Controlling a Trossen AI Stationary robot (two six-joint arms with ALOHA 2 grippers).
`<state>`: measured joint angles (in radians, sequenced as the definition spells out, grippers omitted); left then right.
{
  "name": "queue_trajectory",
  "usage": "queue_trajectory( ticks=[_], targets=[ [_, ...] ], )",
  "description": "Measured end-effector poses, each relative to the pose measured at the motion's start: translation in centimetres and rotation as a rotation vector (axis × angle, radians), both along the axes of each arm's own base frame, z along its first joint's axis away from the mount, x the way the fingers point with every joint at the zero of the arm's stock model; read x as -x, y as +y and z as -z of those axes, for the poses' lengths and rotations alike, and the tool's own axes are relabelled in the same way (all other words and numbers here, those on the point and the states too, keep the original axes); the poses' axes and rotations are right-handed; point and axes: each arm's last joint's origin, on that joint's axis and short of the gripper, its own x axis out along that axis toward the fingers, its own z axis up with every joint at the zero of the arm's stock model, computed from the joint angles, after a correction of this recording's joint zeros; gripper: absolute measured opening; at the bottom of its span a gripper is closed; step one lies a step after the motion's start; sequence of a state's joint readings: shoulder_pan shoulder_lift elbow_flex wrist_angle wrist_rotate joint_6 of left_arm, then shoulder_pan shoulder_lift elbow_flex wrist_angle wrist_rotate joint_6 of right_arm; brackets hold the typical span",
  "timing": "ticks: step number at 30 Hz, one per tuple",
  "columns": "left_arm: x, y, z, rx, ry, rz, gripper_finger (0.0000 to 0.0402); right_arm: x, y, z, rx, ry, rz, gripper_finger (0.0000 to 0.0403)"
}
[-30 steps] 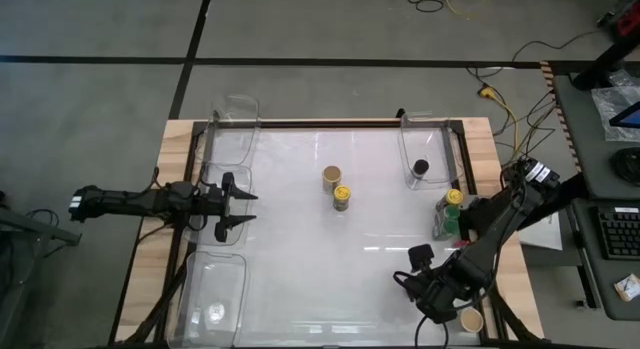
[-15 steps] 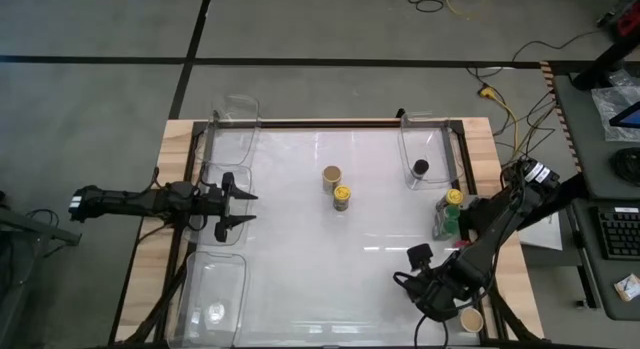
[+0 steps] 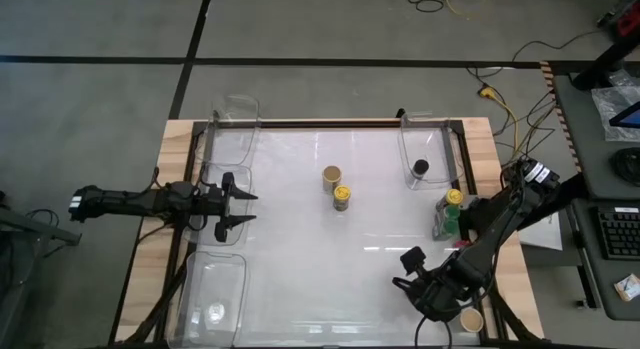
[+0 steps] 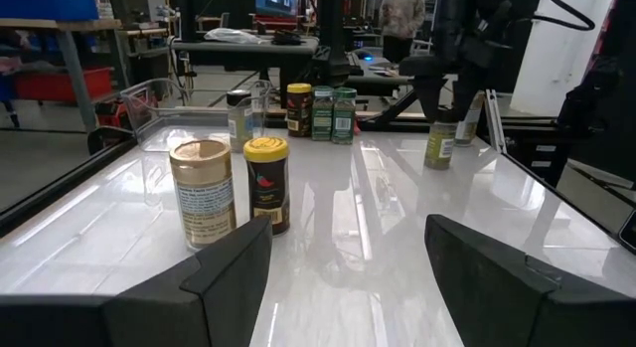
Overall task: Sort spices by type
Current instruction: Put the black spice bottle into the top right transparent bin
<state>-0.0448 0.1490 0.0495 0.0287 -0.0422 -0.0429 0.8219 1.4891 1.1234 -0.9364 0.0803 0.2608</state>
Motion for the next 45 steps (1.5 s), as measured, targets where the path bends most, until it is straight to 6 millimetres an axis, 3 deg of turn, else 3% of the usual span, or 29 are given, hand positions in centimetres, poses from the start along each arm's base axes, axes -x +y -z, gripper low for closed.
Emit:
queue_trajectory(
  ticks=[5,16,23,26,34,39,45],
  targets=[
    [0.0,0.0,0.0,0.000,0.000,0.000,0.0251,0.0,0.0,0.0,-0.001,0.002,0.000,0.0342],
    [0.0,0.0,0.0,0.000,0.001,0.000,0.0251,0.0,0.0,0.0,-0.009,0.007,0.015,0.0202],
    [0.0,0.0,0.0,0.000,0.000,0.000,0.0251,0.2,-0.5,-0.3,0.027,0.030,0.026,0.0198],
    [0.0,0.0,0.0,0.000,0.000,0.000,0.0251,0.3,-1.2,-1.4,0.092,0.036,0.073,0.0198],
    [0.0,0.0,0.0,0.000,0.000,0.000,0.0251,1.5,-5.3,-6.5,0.370,-0.100,0.219,0.0198],
    [0.0,0.0,0.0,0.000,0.000,0.000,0.0251,2.5,-9.2,-8.2,0.508,-0.174,0.359,0.0199],
    [0.0,0.0,0.0,0.000,0.000,0.000,0.0251,3.2,-14.0,-10.0,0.549,-0.277,0.543,0.0200]
  ],
)
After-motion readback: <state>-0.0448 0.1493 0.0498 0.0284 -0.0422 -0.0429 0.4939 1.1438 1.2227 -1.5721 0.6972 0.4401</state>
